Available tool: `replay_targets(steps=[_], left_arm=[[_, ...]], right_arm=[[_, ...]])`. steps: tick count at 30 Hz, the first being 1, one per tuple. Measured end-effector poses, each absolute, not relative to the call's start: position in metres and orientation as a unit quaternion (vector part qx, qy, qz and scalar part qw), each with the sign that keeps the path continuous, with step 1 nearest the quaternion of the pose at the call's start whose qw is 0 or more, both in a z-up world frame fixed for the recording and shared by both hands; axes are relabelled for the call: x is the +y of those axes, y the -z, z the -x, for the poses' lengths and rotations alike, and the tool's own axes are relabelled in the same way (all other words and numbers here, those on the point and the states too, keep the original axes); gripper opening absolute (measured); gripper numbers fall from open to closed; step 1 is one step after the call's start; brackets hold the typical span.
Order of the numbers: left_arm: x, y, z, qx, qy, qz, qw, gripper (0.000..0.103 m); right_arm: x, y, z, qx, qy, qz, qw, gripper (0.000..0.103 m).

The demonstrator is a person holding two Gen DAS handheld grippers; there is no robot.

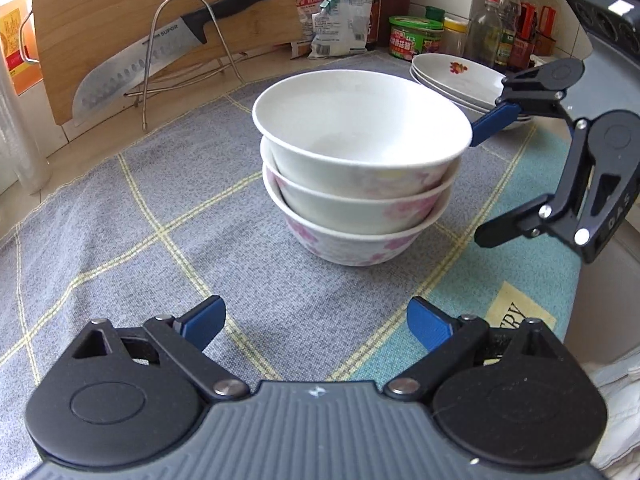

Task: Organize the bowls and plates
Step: 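Grasp the three-bowl stack from opposite sides with the left and right tools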

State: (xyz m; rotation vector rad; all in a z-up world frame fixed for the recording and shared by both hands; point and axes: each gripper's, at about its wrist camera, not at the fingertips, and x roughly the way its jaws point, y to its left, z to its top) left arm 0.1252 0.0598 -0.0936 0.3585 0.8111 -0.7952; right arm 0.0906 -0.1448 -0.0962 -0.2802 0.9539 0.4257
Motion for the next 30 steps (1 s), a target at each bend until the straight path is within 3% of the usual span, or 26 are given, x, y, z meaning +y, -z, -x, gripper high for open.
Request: replay_targets(steps=[10,30], left_arm=[[0.034,0.101,-0.135,0.404,0.355,-0.176,0.825,0.103],[0.029,0.103,-0.148,0.381,0.421,-0.213,0.795,0.102]], right_arm=[[-0.152,0.124,-0.118,0.442,-0.288,0.16,0.834,0.103],[-0.153,0.122,-0.137,0.399,-0.369,0.188,0.818,0.103]])
